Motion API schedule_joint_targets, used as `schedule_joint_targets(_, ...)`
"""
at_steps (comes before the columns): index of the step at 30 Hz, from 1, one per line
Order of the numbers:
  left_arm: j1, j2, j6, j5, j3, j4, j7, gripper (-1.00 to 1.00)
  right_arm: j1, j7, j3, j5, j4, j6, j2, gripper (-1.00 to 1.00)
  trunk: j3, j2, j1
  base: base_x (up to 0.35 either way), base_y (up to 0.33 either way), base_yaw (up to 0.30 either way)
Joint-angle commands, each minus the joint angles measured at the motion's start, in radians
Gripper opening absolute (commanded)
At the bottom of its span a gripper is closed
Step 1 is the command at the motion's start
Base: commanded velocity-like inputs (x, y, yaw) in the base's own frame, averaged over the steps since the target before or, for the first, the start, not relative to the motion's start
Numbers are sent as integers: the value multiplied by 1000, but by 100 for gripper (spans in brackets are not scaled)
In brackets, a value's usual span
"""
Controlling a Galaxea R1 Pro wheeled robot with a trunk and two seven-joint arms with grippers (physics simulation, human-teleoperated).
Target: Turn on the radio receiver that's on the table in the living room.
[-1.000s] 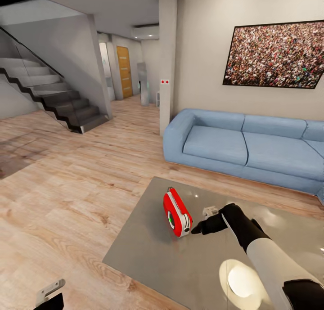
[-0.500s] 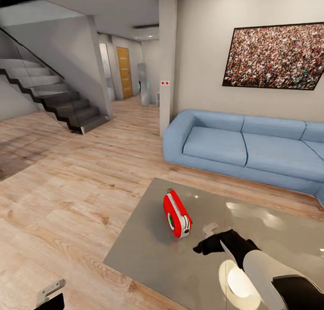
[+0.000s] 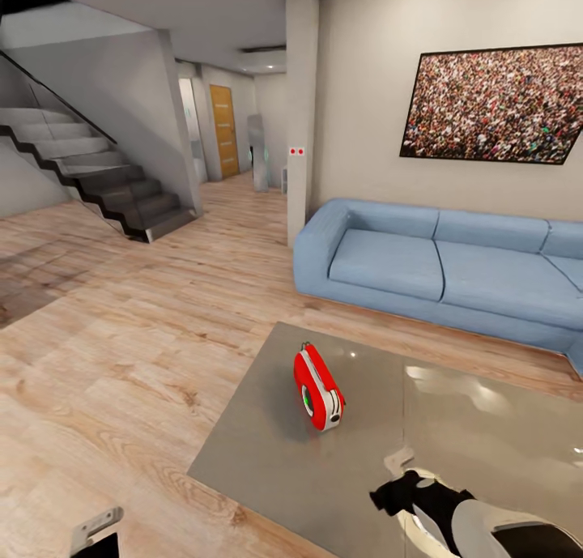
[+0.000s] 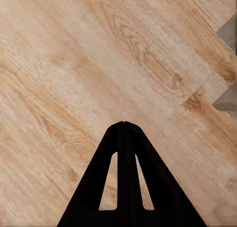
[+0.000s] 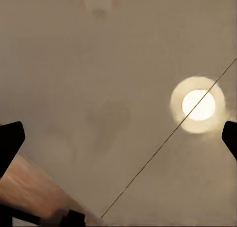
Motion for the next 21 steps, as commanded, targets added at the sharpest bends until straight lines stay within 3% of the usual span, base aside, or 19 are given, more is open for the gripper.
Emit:
schedule_joint_targets(1, 0, 0, 0, 0, -5, 1, 0, -100, 11, -3, 0, 0, 1, -3, 0, 100, 3, 7, -4, 0, 0, 0)
schedule_joint_targets(9, 0, -6, 2, -8, -21, 5, 0, -100, 96, -12, 0, 0, 2, -9, -1, 100, 28, 63, -35, 0, 0, 0)
schedule_joint_targets(11, 0, -8, 3, -46, -45, 34, 2, -100, 128, -27, 0, 0, 2, -13, -1, 100, 35, 77, -42, 0, 0, 0)
schedule_joint_targets(13, 0, -12, 0, -123, -82, 118, 3, -100, 172, -85, 0, 0, 2, -25, 0, 100, 41, 91, -50, 0, 0, 0)
schedule_joint_targets(16, 0, -15, -16, -206, -101, 236, 5, -100, 218, -147, 0, 1, 2, -32, 4, 100, 50, 112, -61, 0, 0, 0)
schedule_joint_targets(21, 21, -13, -67, -246, -107, 335, 9, -100, 265, -170, 0, 0, 2, -34, 10, 100, 66, 147, -81, 0, 0, 0)
